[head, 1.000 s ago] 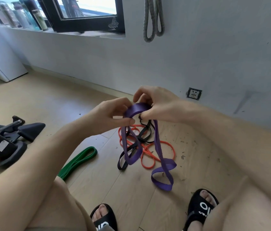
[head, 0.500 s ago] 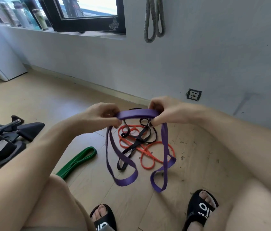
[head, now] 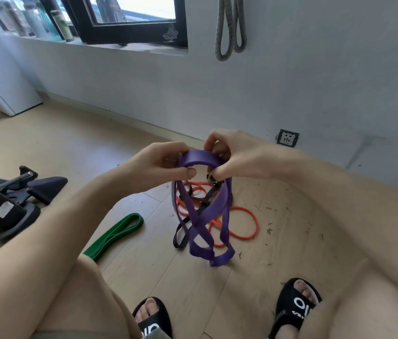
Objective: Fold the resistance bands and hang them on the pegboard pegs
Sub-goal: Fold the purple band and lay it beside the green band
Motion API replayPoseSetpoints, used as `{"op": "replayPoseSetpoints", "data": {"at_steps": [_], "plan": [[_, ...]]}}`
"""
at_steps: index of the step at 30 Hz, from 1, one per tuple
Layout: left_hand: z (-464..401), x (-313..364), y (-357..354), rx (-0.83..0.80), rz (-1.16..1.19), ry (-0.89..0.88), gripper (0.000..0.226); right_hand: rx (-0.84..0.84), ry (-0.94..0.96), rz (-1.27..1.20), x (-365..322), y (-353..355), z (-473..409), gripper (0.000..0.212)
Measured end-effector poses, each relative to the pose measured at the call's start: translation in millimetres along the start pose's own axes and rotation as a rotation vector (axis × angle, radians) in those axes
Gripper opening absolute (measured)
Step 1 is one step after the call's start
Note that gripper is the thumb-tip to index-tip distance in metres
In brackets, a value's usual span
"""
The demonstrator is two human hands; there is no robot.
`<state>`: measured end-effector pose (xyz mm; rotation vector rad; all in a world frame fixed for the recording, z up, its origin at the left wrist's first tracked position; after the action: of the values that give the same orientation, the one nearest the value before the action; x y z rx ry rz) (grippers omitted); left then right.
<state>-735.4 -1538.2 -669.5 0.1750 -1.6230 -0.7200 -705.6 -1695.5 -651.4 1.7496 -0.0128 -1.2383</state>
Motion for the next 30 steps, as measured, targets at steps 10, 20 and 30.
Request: {"op": "replayPoseSetpoints", "data": {"at_steps": [10,20,30], "plan": [[-1,-12,1,-0.058,-0.022,0.091,0.015,-0.044,-0.065,0.007,14,-4,4,0.033],[-4,0,-16,-0.083,-0.020,0.020,0.026,0.047,0.046,-0.106,-13,3,2,0.044],[-4,-1,-6,-0.066,-0.006,-0.002,0.019,0.013,-0.015,-0.107,-4,4,2,0.046]]}}
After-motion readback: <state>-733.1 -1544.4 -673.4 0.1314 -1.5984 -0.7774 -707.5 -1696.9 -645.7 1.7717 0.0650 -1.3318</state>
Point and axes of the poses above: each hand's wrist, its own z-axis away from the middle knuckle, its own y-axis out of the back of the hand, x = y × z, the point moved 7 cm from there along -z, towards the middle knuckle, and after that the axes turned 5 degrees about y, right-handed, at the moved point
